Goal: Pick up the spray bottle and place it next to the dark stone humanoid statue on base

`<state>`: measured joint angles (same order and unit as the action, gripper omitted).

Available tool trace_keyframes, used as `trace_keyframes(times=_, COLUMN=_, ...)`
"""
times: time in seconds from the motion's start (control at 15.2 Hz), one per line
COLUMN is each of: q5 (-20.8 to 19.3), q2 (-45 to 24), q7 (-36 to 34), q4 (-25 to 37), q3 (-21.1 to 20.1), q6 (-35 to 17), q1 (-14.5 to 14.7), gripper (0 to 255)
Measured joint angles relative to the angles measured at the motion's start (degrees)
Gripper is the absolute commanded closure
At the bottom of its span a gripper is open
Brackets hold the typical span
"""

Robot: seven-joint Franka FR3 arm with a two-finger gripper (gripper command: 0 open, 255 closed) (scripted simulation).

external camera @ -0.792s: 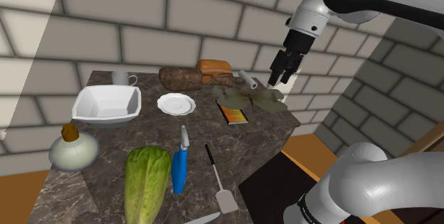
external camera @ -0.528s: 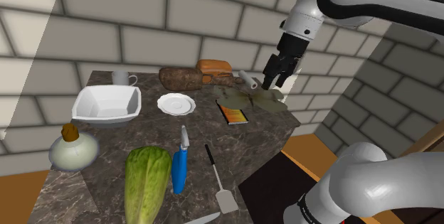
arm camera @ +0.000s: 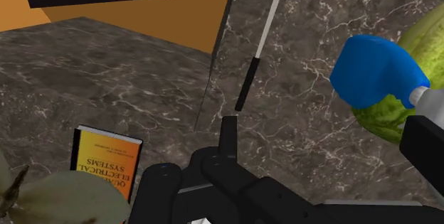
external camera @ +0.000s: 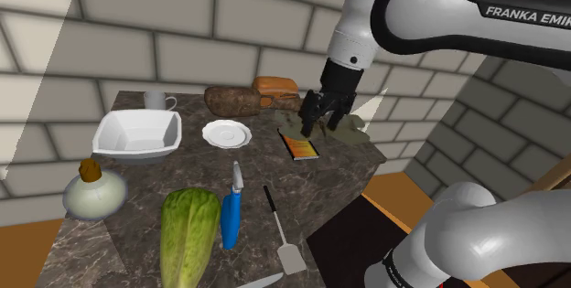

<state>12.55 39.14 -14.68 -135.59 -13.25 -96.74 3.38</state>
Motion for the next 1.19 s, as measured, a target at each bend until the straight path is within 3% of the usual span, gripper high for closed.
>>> trace_keyframes(times=0.46, q5=1.33, q2=-9.27, q7=-13.32, q4=2.62, q3=-11.35, q6=-7.42, q1=0.27, gripper=0)
trace_keyframes(times=0.86, q5=-1.95, q2=-20.44, q7=-25.94, q4=7.67, q3=-20.82, q6=-12.99, q1=-1.01, gripper=0)
trace_keyframes(times=1.19, q5=-4.1, q2=-25.15, q7=-30.84, q4=7.93, q3=-24.11, q6=-16.75, q1=-1.34, gripper=0)
